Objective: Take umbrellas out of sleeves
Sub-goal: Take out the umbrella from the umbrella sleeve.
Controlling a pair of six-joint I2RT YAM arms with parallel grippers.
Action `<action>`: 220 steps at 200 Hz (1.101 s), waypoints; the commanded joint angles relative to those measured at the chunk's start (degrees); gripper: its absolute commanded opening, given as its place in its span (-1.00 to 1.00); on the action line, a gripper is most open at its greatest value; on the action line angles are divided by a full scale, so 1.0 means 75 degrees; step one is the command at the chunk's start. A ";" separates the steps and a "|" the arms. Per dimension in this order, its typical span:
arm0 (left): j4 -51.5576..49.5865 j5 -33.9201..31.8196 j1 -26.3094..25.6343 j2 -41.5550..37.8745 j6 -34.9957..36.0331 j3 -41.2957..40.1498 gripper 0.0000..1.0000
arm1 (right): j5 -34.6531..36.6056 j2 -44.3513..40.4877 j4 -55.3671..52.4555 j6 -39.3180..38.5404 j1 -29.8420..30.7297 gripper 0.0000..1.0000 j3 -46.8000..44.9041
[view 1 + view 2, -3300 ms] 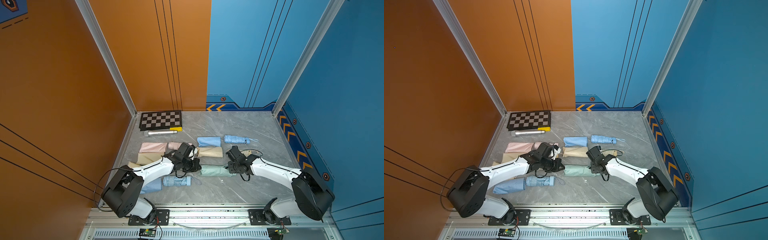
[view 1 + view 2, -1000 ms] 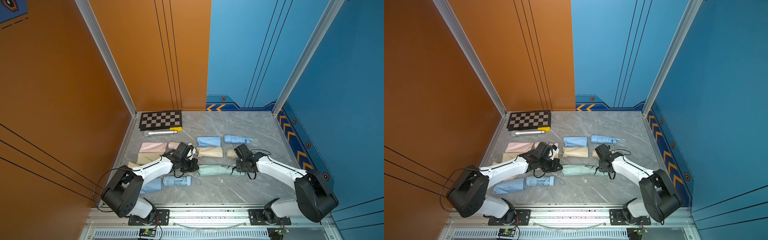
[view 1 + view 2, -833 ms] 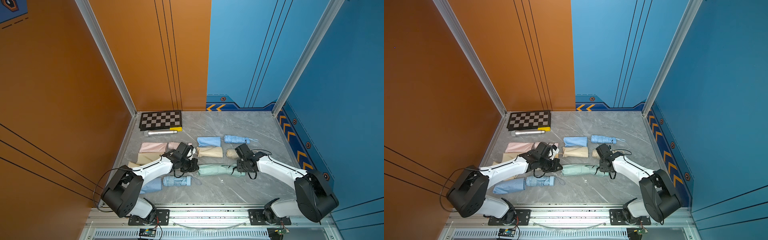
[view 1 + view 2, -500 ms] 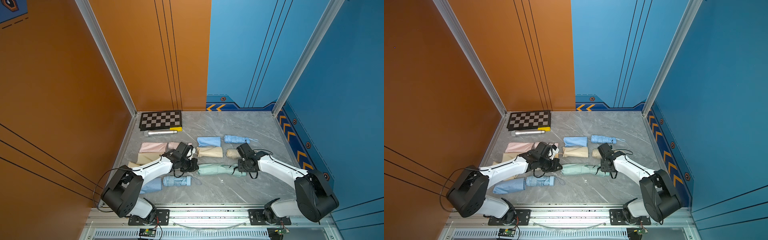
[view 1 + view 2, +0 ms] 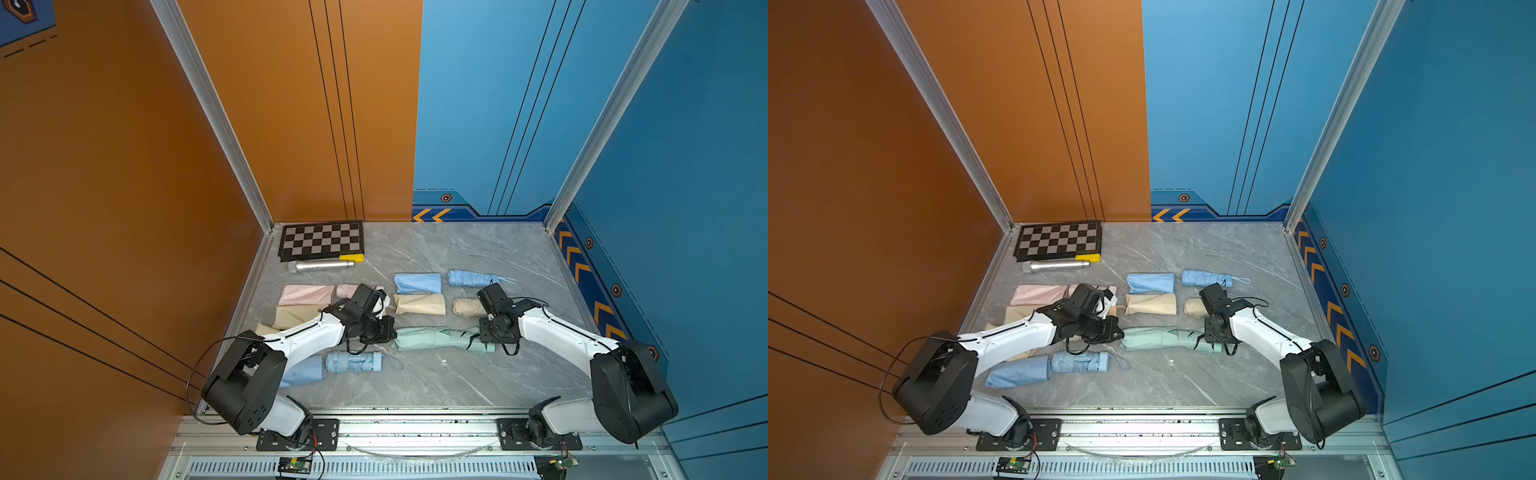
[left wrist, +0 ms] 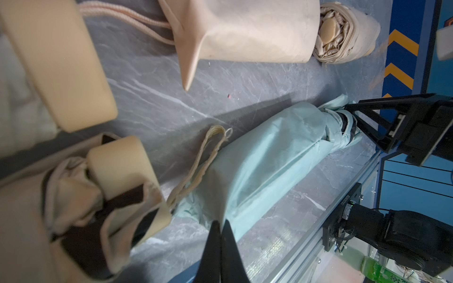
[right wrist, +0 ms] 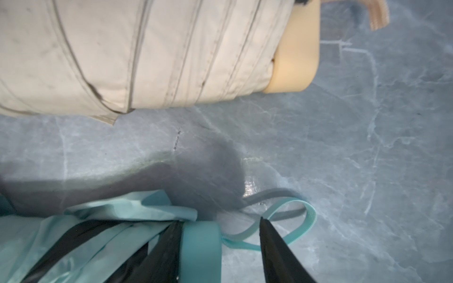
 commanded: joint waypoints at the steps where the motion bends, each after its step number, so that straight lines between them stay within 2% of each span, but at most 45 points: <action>1: -0.0191 -0.0104 0.0090 0.0090 0.0163 0.0063 -1.00 | 0.0277 0.0019 -0.0354 -0.0171 -0.0102 0.06 0.0186; 43: -0.0194 -0.0108 0.0095 0.0074 0.0164 0.0050 -1.00 | 0.0214 -0.0051 -0.0437 -0.0194 -0.0149 0.06 0.0337; 95: -0.0183 -0.0105 0.0107 0.0054 0.0162 0.0027 -1.00 | 0.0262 -0.1036 -0.0412 -0.0547 -0.0151 0.07 0.0515; 137: -0.0186 -0.0106 0.0107 0.0032 0.0185 0.0021 -1.00 | -0.1032 -0.1726 0.0310 -0.2100 0.0313 0.57 0.0532; 181: -0.0189 -0.0096 0.0105 0.0032 0.0179 0.0063 -1.00 | -0.1352 -0.1411 0.0543 -0.4636 0.1315 0.82 0.0628; 220: -0.0189 -0.0017 0.0104 0.0078 0.0190 0.0125 -1.00 | -0.2167 -0.0483 -0.0462 -0.6306 0.1644 0.86 0.1257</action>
